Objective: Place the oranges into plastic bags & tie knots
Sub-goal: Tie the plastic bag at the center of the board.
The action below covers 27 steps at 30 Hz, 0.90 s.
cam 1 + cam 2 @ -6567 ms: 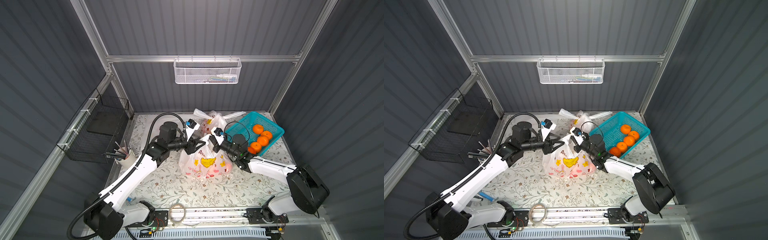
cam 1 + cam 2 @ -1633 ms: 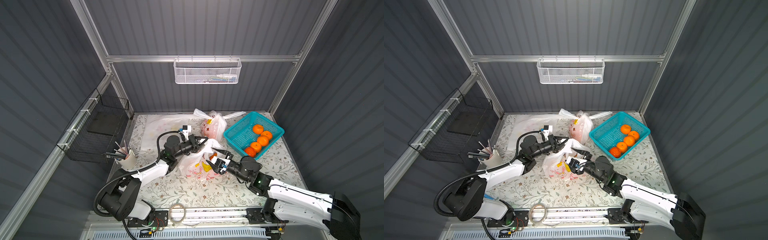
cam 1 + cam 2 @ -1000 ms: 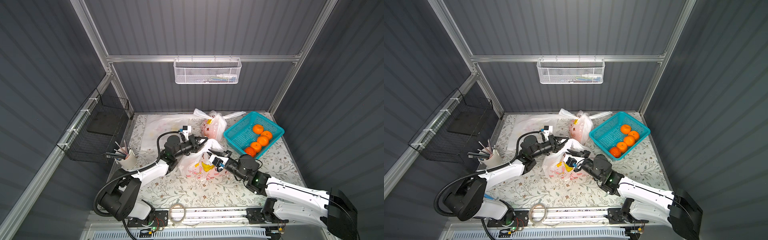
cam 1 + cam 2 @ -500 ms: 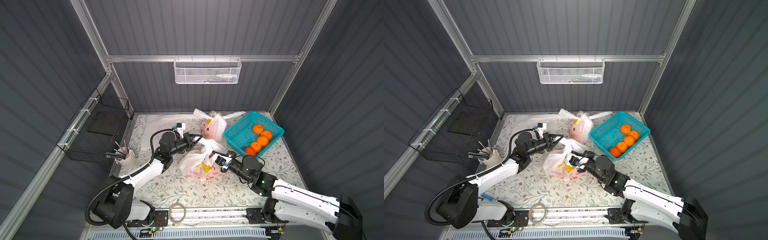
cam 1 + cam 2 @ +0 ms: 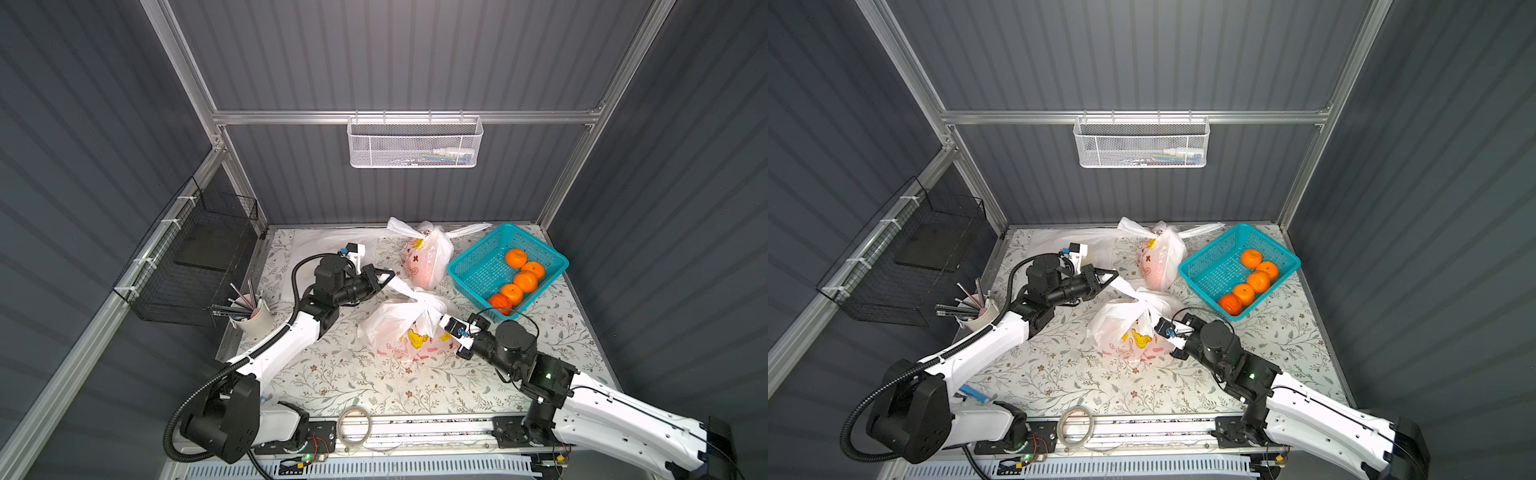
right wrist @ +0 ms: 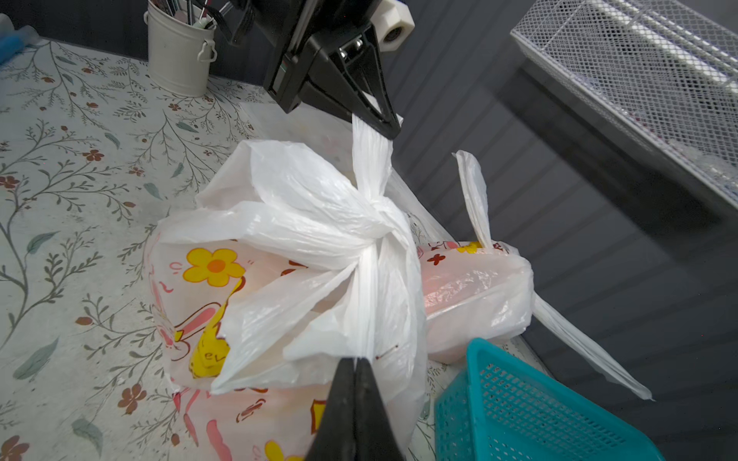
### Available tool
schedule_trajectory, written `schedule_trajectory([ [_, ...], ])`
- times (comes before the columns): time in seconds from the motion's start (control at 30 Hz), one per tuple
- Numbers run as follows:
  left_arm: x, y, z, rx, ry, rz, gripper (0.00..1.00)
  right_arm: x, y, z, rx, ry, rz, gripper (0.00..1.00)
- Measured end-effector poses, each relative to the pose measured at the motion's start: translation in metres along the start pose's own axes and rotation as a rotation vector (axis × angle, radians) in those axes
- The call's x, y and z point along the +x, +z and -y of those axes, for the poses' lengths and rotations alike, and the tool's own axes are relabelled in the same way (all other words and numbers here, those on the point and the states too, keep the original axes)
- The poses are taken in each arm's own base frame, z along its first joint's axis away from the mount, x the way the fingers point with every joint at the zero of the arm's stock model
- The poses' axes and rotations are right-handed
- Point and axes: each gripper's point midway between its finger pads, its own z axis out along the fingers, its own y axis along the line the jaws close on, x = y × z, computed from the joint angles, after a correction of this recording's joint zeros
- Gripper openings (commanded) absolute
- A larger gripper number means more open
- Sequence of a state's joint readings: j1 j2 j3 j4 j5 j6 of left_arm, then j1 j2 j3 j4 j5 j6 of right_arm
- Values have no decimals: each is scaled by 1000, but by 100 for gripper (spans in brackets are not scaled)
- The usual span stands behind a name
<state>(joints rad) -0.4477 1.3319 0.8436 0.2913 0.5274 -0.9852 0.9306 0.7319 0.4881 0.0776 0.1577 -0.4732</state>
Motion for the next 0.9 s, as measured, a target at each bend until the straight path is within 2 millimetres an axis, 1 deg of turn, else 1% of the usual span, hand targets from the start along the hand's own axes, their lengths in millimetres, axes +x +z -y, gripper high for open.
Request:
schedule_trajectory([
  [0.1, -2, 0, -3, -7, 13, 2, 0, -1, -2, -4, -34, 54, -10, 51],
  [0.13, -4, 0, -4, -9, 18, 6, 0, -2, -4, -4, -46, 81, -8, 59],
  [0.2, -4, 0, -4, -8, 24, 5, 0, -9, -9, 2, -57, 165, 3, 74],
  [0.27, -4, 1, -6, -9, 25, 3, 0, -20, -16, 15, -57, 277, 31, 81],
  [0.3, -4, 1, -6, -10, 25, 1, 0, -28, -21, 27, -51, 366, 52, 84],
  [0.33, -4, 1, -7, -11, 25, -1, 0, -34, -25, 38, -47, 460, 71, 86],
  [0.4, -3, 2, -8, -10, 24, -5, 0, -45, -32, 56, -56, 637, 106, 86],
  [0.43, -3, 2, -7, -8, 24, -7, 0, -48, -35, 60, -72, 721, 115, 85],
  [0.5, -2, 2, -7, -8, 28, -8, 0, -52, -36, 60, -131, 879, 107, 83],
  [0.57, -2, 2, -7, -7, 30, -10, 0, -47, -32, 50, -203, 1021, 58, 81],
  [0.7, -1, 2, -6, -4, 35, -14, 0, -28, -19, 21, -335, 1263, -106, 79],
  [0.8, -1, 2, -7, -4, 38, -14, 0, -13, -14, 4, -385, 1385, -219, 80],
  [0.9, -1, 2, -7, -4, 38, -14, 0, -6, -11, -8, -430, 1460, -285, 77],
])
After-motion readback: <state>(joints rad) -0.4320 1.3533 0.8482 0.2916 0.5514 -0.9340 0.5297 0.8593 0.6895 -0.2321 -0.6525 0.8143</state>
